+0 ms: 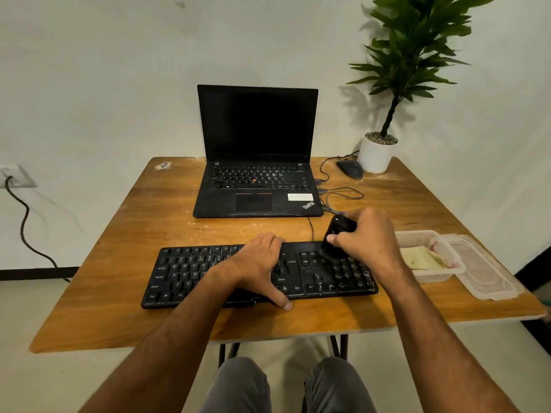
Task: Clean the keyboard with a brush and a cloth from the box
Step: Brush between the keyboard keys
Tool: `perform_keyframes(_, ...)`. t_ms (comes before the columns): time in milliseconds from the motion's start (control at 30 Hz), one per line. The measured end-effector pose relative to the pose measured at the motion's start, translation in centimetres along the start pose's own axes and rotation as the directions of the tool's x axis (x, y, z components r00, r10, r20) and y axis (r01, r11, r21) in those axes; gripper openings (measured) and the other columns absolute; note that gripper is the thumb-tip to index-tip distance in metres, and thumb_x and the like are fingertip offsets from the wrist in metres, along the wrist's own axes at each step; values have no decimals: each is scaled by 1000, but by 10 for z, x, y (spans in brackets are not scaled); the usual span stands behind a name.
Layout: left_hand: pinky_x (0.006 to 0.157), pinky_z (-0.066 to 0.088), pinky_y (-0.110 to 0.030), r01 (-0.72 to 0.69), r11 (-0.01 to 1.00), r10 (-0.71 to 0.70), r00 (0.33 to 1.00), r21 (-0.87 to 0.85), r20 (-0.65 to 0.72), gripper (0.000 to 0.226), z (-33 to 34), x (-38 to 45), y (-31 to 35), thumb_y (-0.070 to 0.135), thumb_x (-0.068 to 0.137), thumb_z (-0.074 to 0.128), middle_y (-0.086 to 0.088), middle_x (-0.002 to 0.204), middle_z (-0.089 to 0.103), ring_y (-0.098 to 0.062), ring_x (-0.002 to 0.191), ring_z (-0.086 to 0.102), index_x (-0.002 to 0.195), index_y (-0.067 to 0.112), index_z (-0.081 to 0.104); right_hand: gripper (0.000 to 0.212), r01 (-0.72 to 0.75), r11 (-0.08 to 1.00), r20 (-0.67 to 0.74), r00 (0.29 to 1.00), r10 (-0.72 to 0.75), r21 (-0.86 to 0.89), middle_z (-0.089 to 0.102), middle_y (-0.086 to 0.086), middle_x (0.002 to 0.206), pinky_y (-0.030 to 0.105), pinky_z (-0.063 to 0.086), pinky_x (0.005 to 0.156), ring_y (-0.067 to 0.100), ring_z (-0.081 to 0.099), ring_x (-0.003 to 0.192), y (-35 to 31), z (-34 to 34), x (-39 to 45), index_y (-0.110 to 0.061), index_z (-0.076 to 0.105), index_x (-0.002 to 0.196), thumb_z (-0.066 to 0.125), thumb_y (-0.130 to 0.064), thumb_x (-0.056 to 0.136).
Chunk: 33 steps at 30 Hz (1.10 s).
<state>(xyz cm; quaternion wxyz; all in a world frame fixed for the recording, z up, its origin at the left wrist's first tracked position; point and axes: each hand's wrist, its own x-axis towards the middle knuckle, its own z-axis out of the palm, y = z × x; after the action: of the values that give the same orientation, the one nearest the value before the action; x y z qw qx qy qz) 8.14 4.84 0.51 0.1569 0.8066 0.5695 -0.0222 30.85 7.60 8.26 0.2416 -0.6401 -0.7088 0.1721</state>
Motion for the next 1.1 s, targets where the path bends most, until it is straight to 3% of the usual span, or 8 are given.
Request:
perform_keyframes(67, 123, 32, -40, 0, 1000, 0, 1000, 11, 4, 140, 1, 1, 0, 81, 56, 84, -2, 148, 31, -19, 135, 32, 159, 12, 20, 29, 42, 999, 34, 999, -42, 11, 74, -4, 83, 28, 57, 70, 9, 67, 78, -6, 6, -12, -20, 78, 95, 88, -32, 71)
perform_keyframes(200, 121, 34, -39, -12, 1000, 12, 1000, 16, -11, 136, 1, 1, 2, 82, 55, 84, -1, 144, 33, -18, 133, 33, 156, 14, 24, 14, 222, 972, 131, 969, -211, -74, 68, -9, 69, 17, 40, 52, 3, 60, 66, -17, 17, -34, -24, 76, 80, 83, -32, 71)
perform_keyframes(367, 121, 34, -39, -11, 1000, 11, 1000, 9, -11, 136, 1, 1, 1, 82, 55, 84, -1, 145, 33, -18, 132, 33, 156, 15, 23, 17, 178, 984, 90, 980, -175, -24, 67, -10, 73, 25, 48, 62, 8, 63, 74, -14, 10, -27, -24, 75, 81, 86, -33, 71)
perform_keyframes(533, 119, 36, -39, -6, 1000, 6, 1000, 7, -12, 135, 2, 2, 1, 82, 54, 84, 0, 143, 33, -17, 130, 33, 155, 15, 25, 20, 235, 972, 272, 936, -224, -7, 72, -10, 76, 29, 56, 68, 5, 65, 75, -10, 4, -36, -24, 78, 88, 87, -30, 70)
perform_keyframes(667, 121, 34, -39, -7, 1000, 7, 1000, 9, -5, 138, 1, 1, 1, 80, 55, 85, -2, 147, 32, -18, 134, 32, 158, 13, 21, 18, 170, 985, 106, 980, -171, 22, 70, -12, 74, 26, 52, 64, 6, 66, 74, -2, 2, -35, -25, 77, 85, 87, -32, 72)
perform_keyframes(833, 118, 36, -38, -7, 1000, 7, 1000, 1, -10, 134, 1, 2, 1, 81, 54, 85, 1, 142, 34, -16, 129, 34, 154, 15, 26, 21, 223, 974, 254, 945, -205, -41, 71, -12, 75, 23, 50, 63, 2, 64, 73, 0, -1, -46, -25, 78, 87, 87, -33, 70)
perform_keyframes(967, 118, 36, -36, -17, 1000, 17, 1000, 5, -9, 135, 1, 1, 1, 81, 55, 85, 0, 142, 34, -17, 129, 34, 155, 13, 25, 20, 148, 988, 64, 986, -151, 53, 70, -13, 76, 23, 52, 66, 3, 65, 76, 7, -5, -38, -25, 77, 87, 87, -33, 72)
perform_keyframes(1100, 120, 34, -36, -13, 1000, 13, 1000, -3, -13, 137, 0, 1, 2, 78, 56, 86, -1, 145, 33, -18, 131, 33, 157, 12, 22, 22, 161, 986, 230, 962, -148, -38, 71, -11, 77, 25, 54, 65, 2, 64, 75, 6, -1, -49, -24, 78, 89, 87, -33, 71)
